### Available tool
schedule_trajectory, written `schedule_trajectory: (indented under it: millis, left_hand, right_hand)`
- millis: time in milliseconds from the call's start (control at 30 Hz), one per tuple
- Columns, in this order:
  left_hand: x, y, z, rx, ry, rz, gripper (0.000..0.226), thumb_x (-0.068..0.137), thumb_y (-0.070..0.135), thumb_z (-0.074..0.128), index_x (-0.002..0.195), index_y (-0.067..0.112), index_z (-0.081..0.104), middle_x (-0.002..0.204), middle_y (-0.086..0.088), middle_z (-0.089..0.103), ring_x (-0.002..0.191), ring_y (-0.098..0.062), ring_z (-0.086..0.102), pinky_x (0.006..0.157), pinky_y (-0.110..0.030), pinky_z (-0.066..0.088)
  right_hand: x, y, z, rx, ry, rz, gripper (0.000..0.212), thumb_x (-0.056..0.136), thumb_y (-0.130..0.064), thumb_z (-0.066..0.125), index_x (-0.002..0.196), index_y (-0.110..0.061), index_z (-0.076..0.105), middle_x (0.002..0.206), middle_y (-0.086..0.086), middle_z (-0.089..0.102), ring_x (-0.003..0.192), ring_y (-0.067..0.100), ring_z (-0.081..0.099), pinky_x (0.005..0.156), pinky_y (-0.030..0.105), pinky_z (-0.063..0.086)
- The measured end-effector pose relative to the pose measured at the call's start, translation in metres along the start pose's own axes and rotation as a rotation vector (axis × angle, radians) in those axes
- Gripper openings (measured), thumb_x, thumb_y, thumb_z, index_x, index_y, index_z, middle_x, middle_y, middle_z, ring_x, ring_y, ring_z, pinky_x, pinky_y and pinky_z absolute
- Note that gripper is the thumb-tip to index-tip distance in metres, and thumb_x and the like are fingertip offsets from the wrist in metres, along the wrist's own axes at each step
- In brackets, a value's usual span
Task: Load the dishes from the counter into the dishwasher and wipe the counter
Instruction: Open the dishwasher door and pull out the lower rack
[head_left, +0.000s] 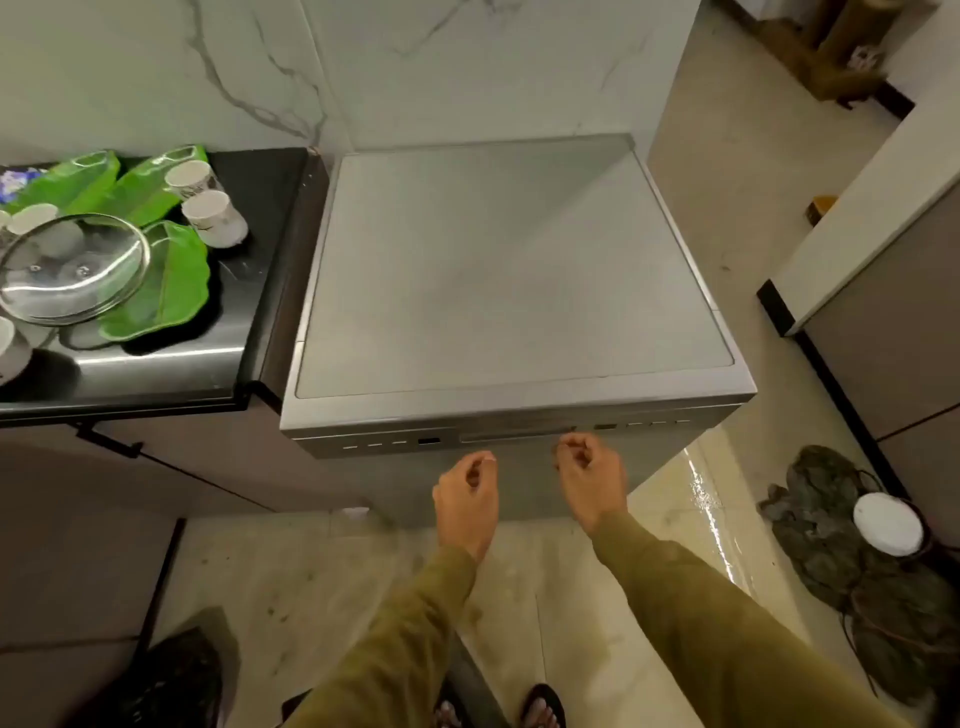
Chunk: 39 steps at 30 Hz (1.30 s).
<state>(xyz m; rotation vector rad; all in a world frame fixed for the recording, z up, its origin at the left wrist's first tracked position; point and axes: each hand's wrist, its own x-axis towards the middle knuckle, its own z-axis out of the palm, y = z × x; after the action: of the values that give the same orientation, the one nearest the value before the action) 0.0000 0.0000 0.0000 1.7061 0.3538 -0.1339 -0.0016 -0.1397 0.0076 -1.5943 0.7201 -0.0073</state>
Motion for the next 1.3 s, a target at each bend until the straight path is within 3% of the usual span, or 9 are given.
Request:
schedule_trajectory:
  millis: [133,400,633,833,1033,1167,1233,1267,1300]
  left_hand:
    - [0.035,-0.007,0.018,-0.495,0.025,-0.447,0.017,0.101,0.012,0.055,0.108,0.000,0.065,0.102,-0.014,0.070,0.091,-0.021,0.068,0.079,-0.026,0.058]
    - [0.063,-0.018,0.038,-1.088,-0.005,-0.580,0.021,0.104,0.002,0.040,0.091,0.007,0.056,0.097,-0.017,0.063,0.091,-0.027,0.063,0.084,-0.038,0.057]
    - [0.069,-0.034,0.042,-1.161,-0.032,-0.500,0.025,0.103,-0.001,0.040,0.088,0.010,0.057,0.100,-0.013,0.060,0.093,-0.024,0.062,0.088,-0.035,0.056]
    - [0.067,-0.028,0.051,-1.139,0.065,-0.450,0.019,0.101,-0.004,0.046,0.090,0.007,0.057,0.077,-0.008,0.064,0.079,-0.021,0.063,0.067,-0.029,0.060]
    - [-0.022,-0.076,0.023,-1.109,-0.010,-0.549,0.042,0.088,0.002,0.057,0.130,-0.001,0.056,0.127,-0.020,0.065,0.117,-0.029,0.064,0.093,-0.036,0.055]
    - [-0.087,-0.123,0.003,-1.095,0.115,-0.699,0.044,0.067,-0.007,0.070,0.110,0.000,0.062,0.094,-0.017,0.075,0.074,-0.019,0.076,0.065,-0.024,0.062]
    - [-0.109,-0.152,-0.003,-1.049,0.056,-0.788,0.034,0.070,-0.024,0.068,0.098,-0.006,0.059,0.082,-0.022,0.070,0.062,-0.003,0.072,0.069,-0.020,0.060]
    - [-0.112,-0.165,-0.015,-1.062,-0.050,-0.833,0.043,0.065,-0.025,0.074,0.104,-0.012,0.058,0.085,-0.029,0.069,0.073,0.007,0.070,0.032,-0.011,0.042]
    - [-0.125,-0.171,-0.024,-1.010,-0.021,-0.920,0.056,0.068,-0.019,0.078,0.118,-0.018,0.053,0.090,-0.036,0.068,0.082,0.014,0.067,0.105,-0.015,-0.034]
  right_hand:
    - [0.027,0.014,0.023,0.575,0.011,0.328,0.017,0.094,0.008,0.050,0.109,0.005,0.060,0.107,0.022,0.063,0.100,0.031,0.061,0.099,0.042,0.050]
    - [0.055,0.012,0.043,1.075,-0.034,0.390,0.025,0.090,0.010,0.037,0.079,-0.004,0.054,0.084,0.012,0.055,0.085,0.027,0.057,0.093,0.038,0.051]
    - [0.058,0.021,0.048,1.115,-0.087,0.343,0.025,0.089,0.009,0.036,0.078,-0.007,0.052,0.086,0.012,0.055,0.088,0.026,0.058,0.087,0.033,0.052]
    - [0.059,0.022,0.055,1.122,-0.062,0.318,0.026,0.085,0.005,0.034,0.070,-0.012,0.046,0.075,0.007,0.048,0.073,0.023,0.051,0.082,0.031,0.049]
    - [-0.007,0.074,0.039,1.013,0.017,0.246,0.022,0.059,0.008,0.036,0.053,-0.013,0.042,0.064,0.006,0.040,0.064,0.023,0.045,0.067,0.032,0.044]
    - [-0.079,0.127,0.006,1.039,0.070,0.324,0.023,0.063,0.011,0.037,0.069,-0.008,0.049,0.072,0.011,0.045,0.071,0.025,0.047,0.072,0.035,0.043]
    - [-0.098,0.151,-0.004,0.940,0.129,0.489,0.017,0.082,-0.019,0.061,0.066,-0.011,0.061,0.070,0.014,0.059,0.073,0.021,0.058,0.072,0.028,0.049]
    - [-0.105,0.156,-0.008,0.965,0.126,0.605,0.037,0.076,-0.045,0.073,0.061,-0.012,0.063,0.064,0.010,0.063,0.071,0.016,0.061,0.065,0.021,0.052]
    - [-0.110,0.166,-0.012,1.007,0.175,0.669,0.043,0.068,-0.048,0.080,0.060,-0.010,0.062,0.060,0.010,0.063,0.074,0.017,0.062,0.058,0.016,0.054]
